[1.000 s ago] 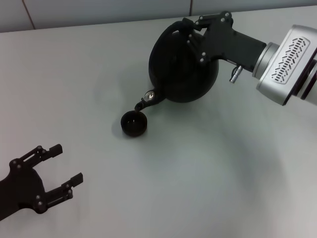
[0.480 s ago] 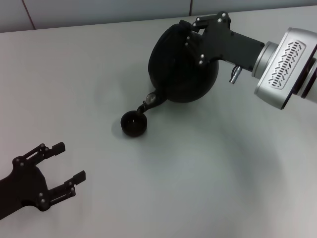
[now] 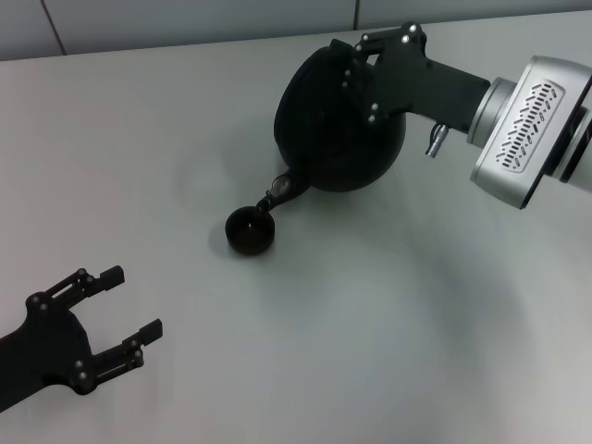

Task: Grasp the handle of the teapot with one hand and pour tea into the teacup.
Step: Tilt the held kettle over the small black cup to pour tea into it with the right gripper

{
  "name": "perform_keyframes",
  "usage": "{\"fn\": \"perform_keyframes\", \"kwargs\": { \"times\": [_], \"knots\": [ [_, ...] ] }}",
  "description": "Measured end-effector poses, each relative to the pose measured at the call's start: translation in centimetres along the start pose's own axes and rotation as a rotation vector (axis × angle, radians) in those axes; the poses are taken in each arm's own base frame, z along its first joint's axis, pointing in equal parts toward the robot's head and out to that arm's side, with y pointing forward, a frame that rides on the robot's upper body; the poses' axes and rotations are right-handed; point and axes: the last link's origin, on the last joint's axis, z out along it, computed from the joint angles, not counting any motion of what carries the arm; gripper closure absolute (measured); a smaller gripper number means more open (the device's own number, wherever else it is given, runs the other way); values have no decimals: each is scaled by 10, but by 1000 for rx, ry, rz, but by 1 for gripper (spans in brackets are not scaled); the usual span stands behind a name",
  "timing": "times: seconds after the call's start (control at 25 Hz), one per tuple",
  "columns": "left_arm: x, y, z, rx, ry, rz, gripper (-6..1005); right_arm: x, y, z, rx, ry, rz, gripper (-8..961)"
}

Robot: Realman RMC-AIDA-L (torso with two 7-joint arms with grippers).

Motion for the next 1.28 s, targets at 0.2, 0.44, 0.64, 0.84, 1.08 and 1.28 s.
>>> {"fn": "perform_keyframes", "kwargs": {
  "times": [0.2, 0.44, 0.64, 0.84, 1.08, 1.28],
  "knots": [
    [0, 0, 0, 0, 0, 0, 198, 0, 0, 1, -1, -2, -2, 869],
    [0, 0, 0, 0, 0, 0, 198, -1, 1, 1, -10, -3, -6, 869],
    [0, 0, 0, 0, 0, 1, 197, -1, 1, 2, -14, -4, -11, 869],
    [0, 1, 1, -1, 2, -2, 197, -1, 0, 1, -13, -3, -11, 868],
    [0, 1, 1, 1, 3, -3, 197, 0, -2, -1, -4, 1, 107, 869],
    [0, 0, 1, 1, 4, -2, 197, 5, -6, -12, 23, 14, 325, 870]
  ]
}}
